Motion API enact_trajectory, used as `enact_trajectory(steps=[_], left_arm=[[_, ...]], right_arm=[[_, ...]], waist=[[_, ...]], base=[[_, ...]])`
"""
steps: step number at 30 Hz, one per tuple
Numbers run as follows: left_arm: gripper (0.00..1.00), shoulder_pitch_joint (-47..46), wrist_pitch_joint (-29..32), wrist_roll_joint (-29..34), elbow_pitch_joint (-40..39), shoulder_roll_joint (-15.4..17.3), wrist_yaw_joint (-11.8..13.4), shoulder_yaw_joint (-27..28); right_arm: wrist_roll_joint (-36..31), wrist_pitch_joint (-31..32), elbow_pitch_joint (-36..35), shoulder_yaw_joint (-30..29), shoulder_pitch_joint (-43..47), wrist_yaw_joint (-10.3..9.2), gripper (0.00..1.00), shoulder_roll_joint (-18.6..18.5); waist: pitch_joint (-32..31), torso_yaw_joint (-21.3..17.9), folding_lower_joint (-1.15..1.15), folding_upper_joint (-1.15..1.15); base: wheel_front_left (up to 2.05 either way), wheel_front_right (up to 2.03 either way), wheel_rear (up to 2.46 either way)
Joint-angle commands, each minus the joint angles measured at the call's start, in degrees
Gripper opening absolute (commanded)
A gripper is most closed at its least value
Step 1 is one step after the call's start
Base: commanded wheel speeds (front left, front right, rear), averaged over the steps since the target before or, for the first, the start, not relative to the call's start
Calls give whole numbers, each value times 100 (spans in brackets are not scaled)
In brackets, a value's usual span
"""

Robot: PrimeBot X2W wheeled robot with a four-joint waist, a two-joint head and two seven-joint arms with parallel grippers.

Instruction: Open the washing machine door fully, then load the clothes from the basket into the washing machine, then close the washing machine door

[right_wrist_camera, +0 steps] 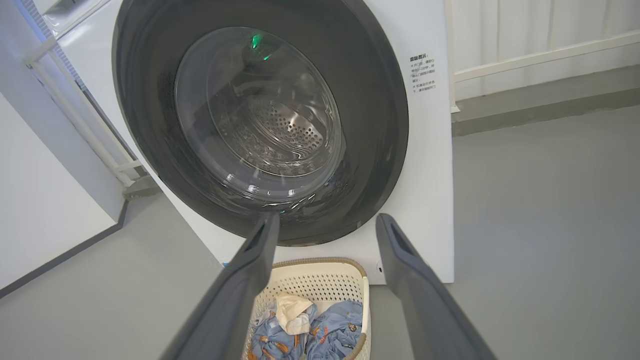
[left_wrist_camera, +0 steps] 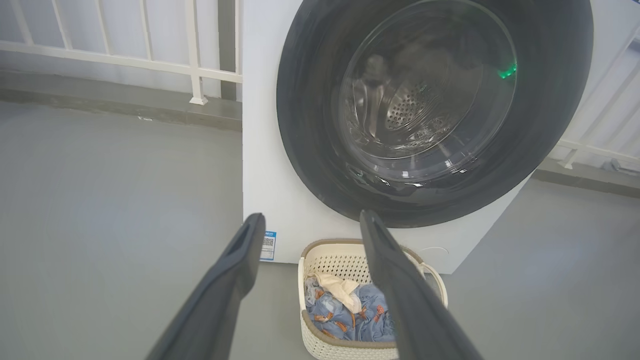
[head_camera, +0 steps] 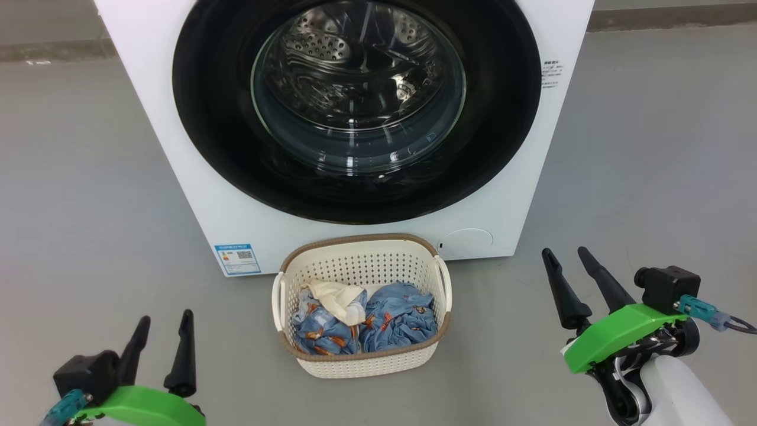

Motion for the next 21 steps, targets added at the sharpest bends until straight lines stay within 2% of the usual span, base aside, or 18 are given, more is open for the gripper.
enact_trajectory(steps=[1, 17, 21], left_arm=[[100, -332, -110, 178, -99, 204, 35, 149], [100, -379, -381, 1173, 134, 236, 157, 161], [100, -379, -381, 1174, 197, 238, 223, 182]], right_arm=[[-161, -83, -90, 157, -251, 8, 100, -53], [-1207, -252, 152, 261, -458, 9, 100, -80], [-1291, -257, 180, 144, -434, 9, 100, -34]], waist=[[-3, 3, 0, 0], [-51, -2, 0, 0], [-73, -19, 0, 0]], base=[[0, 0, 0], [0, 0, 0], [0, 0, 0]])
